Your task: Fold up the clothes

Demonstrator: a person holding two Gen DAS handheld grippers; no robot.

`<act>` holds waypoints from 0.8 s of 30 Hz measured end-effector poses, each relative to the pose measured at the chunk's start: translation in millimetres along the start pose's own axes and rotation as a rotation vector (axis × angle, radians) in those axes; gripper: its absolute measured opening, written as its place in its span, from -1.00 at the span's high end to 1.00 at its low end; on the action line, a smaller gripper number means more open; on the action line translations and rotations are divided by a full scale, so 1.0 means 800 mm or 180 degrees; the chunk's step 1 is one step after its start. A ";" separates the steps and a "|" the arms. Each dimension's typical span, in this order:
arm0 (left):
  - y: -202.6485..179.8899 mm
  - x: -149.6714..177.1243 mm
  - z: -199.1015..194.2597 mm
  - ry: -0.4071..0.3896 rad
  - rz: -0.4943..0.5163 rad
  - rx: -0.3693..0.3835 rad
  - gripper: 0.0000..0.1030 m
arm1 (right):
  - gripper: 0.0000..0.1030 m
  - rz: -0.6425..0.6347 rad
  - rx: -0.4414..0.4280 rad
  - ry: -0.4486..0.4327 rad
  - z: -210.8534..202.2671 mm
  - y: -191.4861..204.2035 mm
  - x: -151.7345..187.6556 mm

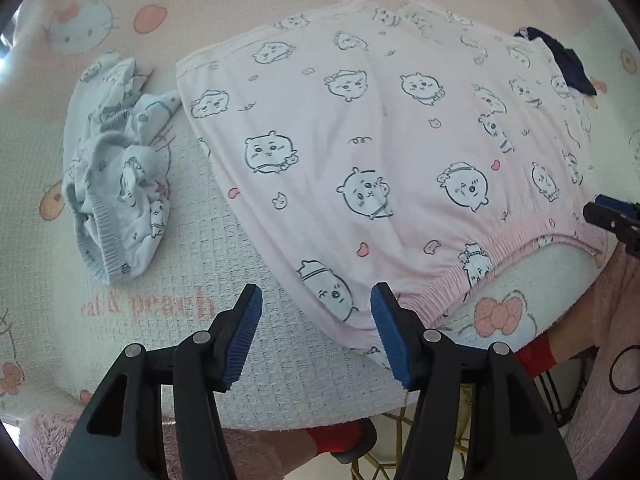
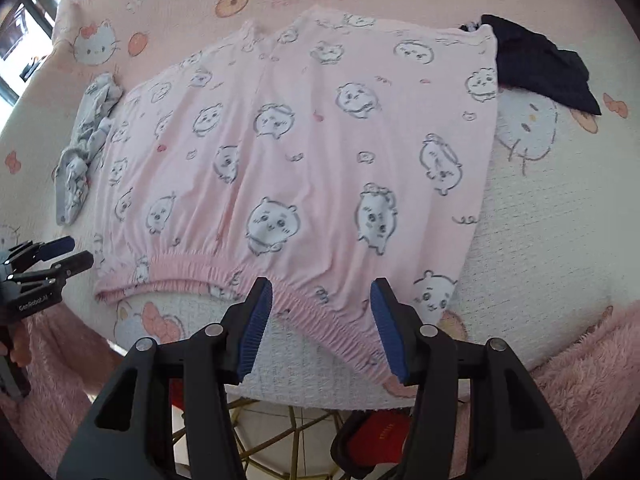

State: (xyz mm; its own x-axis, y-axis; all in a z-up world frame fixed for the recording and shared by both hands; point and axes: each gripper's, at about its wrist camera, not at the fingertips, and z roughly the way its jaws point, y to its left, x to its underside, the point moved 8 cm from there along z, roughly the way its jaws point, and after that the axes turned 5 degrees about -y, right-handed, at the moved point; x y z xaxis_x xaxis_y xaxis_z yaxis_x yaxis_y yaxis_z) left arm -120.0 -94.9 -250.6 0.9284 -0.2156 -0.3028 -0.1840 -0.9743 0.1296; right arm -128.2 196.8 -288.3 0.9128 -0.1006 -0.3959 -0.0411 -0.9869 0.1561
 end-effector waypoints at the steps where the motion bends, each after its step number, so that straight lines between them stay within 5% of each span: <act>1: -0.006 0.000 0.002 0.0030 0.0073 -0.0043 -0.14 | -0.02 0.0029 0.0105 0.0048 0.005 -0.012 0.002; 6: -0.031 0.004 0.012 0.0148 0.0263 -0.0288 -0.15 | -0.12 0.0337 0.0214 0.0340 0.014 -0.053 0.034; 10: -0.020 0.022 0.003 0.0203 -0.0011 -0.0176 -0.16 | -0.17 0.0667 0.0094 0.0420 0.006 -0.070 0.054; 15: -0.008 -0.006 -0.008 -0.0041 -0.0326 0.0006 -0.16 | -0.17 0.0790 0.0085 0.0120 -0.010 -0.082 0.037; 18: -0.011 -0.014 -0.003 -0.0055 -0.0374 0.0102 -0.16 | -0.17 0.0835 0.0183 0.0315 0.003 -0.090 0.046; 22: -0.008 0.009 0.022 0.0256 -0.0348 -0.0161 -0.16 | -0.17 0.0860 0.0321 0.0419 0.007 -0.098 0.048; 24: -0.003 0.008 0.019 0.0230 -0.0492 -0.0058 -0.16 | -0.20 0.1024 0.0179 0.0379 0.007 -0.102 0.049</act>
